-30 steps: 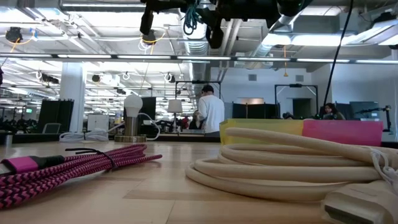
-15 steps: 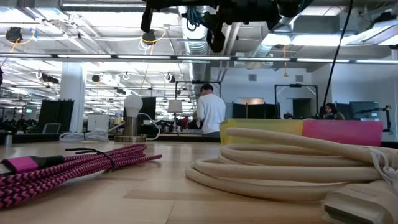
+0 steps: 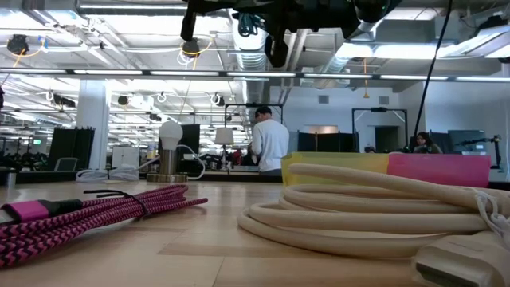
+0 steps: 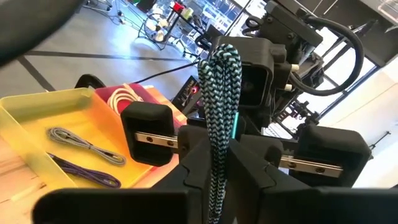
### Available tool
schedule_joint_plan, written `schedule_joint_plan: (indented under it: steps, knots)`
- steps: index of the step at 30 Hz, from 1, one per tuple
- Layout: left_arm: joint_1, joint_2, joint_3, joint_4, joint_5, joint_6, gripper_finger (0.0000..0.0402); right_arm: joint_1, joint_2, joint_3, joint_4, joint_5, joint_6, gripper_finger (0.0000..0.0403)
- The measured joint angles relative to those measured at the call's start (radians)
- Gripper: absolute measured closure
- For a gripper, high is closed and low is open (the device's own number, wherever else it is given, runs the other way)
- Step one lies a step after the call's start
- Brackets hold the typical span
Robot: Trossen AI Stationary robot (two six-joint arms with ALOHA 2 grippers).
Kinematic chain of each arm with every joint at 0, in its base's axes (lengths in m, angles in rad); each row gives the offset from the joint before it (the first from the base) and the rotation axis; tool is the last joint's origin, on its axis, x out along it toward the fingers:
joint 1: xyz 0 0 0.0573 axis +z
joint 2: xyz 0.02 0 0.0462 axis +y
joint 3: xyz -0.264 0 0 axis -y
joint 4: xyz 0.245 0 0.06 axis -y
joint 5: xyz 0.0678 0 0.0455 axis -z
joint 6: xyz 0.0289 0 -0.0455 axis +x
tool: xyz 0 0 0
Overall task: Pick & Place USB Port
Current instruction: Put the blue charger cable into the yellow bin
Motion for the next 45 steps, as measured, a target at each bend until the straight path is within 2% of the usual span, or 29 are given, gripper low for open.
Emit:
schedule_joint_plan:
  steps: [11, 18, 25, 31, 39, 45]
  knots:
    - [0.0, -0.044, 0.0, -0.009, 0.0, 0.092, 0.0319, -0.057, -0.045, 0.003, -0.028, 0.0, -0.03, 0.0388]
    - [0.0, -0.139, 0.001, -0.118, 0.0, 0.12, 0.0307, -0.147, -0.125, 0.002, -0.3, 0.037, -0.114, 0.0388]
    - [-0.011, -0.192, 0.001, -0.191, 0.002, 0.119, 0.0294, -0.249, -0.171, 0.001, -0.678, 0.263, -0.192, 0.0388]
    - [-0.011, -0.21, 0.001, -0.19, 0.001, 0.12, 0.0288, -0.334, -0.163, -0.001, -0.857, 0.415, -0.199, 0.0388]
    - [-0.011, -0.208, 0.001, -0.191, 0.001, 0.119, 0.0289, -0.375, -0.164, -0.037, -0.851, 0.465, -0.208, 0.0388]
    - [-0.011, -0.208, 0.001, -0.191, 0.001, 0.119, 0.0288, -0.403, -0.164, -0.128, -0.83, 0.473, -0.2, 0.0388]
